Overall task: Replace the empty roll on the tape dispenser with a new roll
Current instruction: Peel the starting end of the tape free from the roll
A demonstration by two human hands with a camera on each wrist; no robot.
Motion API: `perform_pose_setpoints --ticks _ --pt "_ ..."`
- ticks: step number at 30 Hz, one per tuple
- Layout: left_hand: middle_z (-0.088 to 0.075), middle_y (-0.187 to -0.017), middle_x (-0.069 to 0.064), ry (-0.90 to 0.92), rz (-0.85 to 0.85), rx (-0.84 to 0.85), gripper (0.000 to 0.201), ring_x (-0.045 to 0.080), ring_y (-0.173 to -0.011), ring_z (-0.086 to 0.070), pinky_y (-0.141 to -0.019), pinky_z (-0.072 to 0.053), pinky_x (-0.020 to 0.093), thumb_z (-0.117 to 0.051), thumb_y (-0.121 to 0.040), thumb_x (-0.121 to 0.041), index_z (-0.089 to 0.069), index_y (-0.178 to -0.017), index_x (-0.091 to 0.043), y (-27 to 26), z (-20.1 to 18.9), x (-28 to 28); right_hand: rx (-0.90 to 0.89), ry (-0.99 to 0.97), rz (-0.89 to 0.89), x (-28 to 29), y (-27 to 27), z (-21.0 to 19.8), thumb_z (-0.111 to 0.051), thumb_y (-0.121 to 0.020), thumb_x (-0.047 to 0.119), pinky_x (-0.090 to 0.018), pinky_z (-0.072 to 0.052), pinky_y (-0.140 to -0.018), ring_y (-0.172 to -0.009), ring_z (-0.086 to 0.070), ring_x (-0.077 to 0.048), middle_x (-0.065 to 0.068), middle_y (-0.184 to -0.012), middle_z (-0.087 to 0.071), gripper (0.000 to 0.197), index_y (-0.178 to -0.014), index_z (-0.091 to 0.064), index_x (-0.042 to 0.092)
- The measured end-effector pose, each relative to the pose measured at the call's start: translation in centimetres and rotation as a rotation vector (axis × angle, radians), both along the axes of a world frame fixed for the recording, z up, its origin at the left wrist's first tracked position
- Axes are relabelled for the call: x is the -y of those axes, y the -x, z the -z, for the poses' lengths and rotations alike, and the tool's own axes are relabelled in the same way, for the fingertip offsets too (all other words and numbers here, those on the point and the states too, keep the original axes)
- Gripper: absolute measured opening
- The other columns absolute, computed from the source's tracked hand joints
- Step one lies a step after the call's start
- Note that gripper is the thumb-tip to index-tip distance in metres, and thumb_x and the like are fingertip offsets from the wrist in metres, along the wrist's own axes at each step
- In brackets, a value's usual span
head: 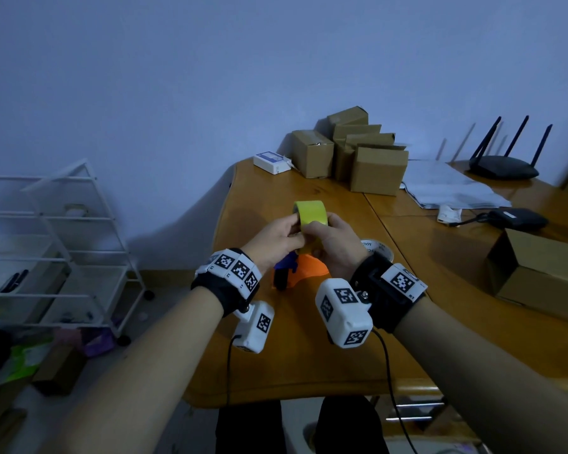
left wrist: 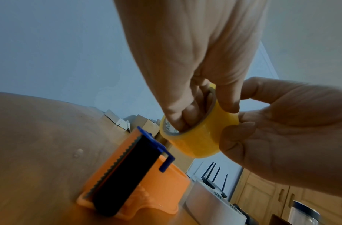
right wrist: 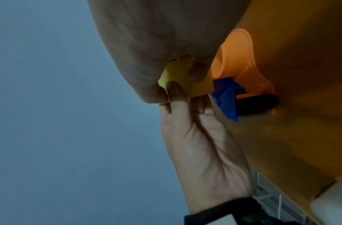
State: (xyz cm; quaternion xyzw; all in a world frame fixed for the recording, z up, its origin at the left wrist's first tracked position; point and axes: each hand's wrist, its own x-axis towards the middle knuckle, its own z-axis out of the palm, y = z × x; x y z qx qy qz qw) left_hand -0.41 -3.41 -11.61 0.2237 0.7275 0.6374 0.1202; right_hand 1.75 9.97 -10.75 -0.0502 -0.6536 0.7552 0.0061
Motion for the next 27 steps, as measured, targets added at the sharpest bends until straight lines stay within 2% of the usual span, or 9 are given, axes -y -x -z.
perform_pose_setpoints --ticks 4,7,9,13,16,27 --pt "-0.065 -0.129 0.004 0.005 0.007 -0.017 0.044 0.023 -0.121 -0.06 -0.109 -0.041 0.051 -0.057 -0.089 -0.014 -0.055 -0.132 -0.026 -0.12 -0.01 0.09 0.011 -0.001 -0.01 0.06 -0.07 0.0 -0.067 -0.074 0.016 -0.037 -0.04 -0.065 -0.087 -0.051 -0.028 -0.014 -0.1 -0.058 0.031 -0.104 -0.06 0.02" --pt "-0.064 -0.13 0.006 0.001 0.007 -0.016 0.044 0.023 -0.121 -0.06 -0.109 -0.042 0.049 -0.053 -0.095 -0.005 -0.052 -0.137 -0.019 -0.03 0.11 0.13 0.013 -0.009 -0.009 -0.02 -0.13 0.01 -0.065 -0.076 0.013 -0.036 -0.04 -0.064 -0.087 -0.051 -0.027 -0.013 -0.098 -0.057 0.029 -0.103 -0.06 0.02" --pt "-0.063 -0.131 0.007 -0.002 0.01 -0.01 0.045 0.023 -0.121 -0.06 -0.109 -0.042 0.047 -0.052 -0.096 -0.002 -0.049 -0.14 -0.015 0.03 0.16 0.1 0.017 -0.006 -0.021 -0.09 -0.23 0.03 -0.066 -0.074 0.014 -0.037 -0.041 -0.068 -0.089 -0.053 -0.028 -0.013 -0.099 -0.058 0.031 -0.104 -0.06 0.021" --pt "-0.064 -0.131 0.005 -0.019 0.013 0.017 0.047 0.025 -0.123 -0.059 -0.11 -0.039 0.053 -0.057 -0.092 -0.012 -0.052 -0.138 -0.02 -0.03 0.22 -0.1 -0.003 -0.019 -0.003 -0.15 -0.36 0.16 -0.065 -0.081 0.013 -0.036 -0.042 -0.067 -0.089 -0.054 -0.026 -0.012 -0.1 -0.06 0.027 -0.106 -0.059 0.021" --pt "-0.063 -0.133 0.006 -0.018 0.02 0.019 0.051 0.024 -0.125 -0.057 -0.111 -0.038 0.052 -0.058 -0.09 -0.014 -0.05 -0.14 -0.018 -0.08 0.19 -0.21 -0.012 -0.001 0.016 -0.19 -0.43 0.27 -0.067 -0.084 0.016 -0.035 -0.042 -0.067 -0.089 -0.054 -0.024 -0.01 -0.1 -0.061 0.022 -0.105 -0.06 0.021" --pt "-0.061 -0.135 0.006 0.037 0.021 -0.027 0.05 0.02 -0.125 -0.057 -0.112 -0.039 0.047 -0.055 -0.092 -0.007 -0.048 -0.141 -0.016 -0.15 -0.01 0.02 0.013 0.002 0.0 0.04 -0.64 0.08 -0.069 -0.07 0.016 -0.039 -0.041 -0.071 -0.087 -0.052 -0.029 -0.016 -0.1 -0.058 0.034 -0.102 -0.058 0.019"
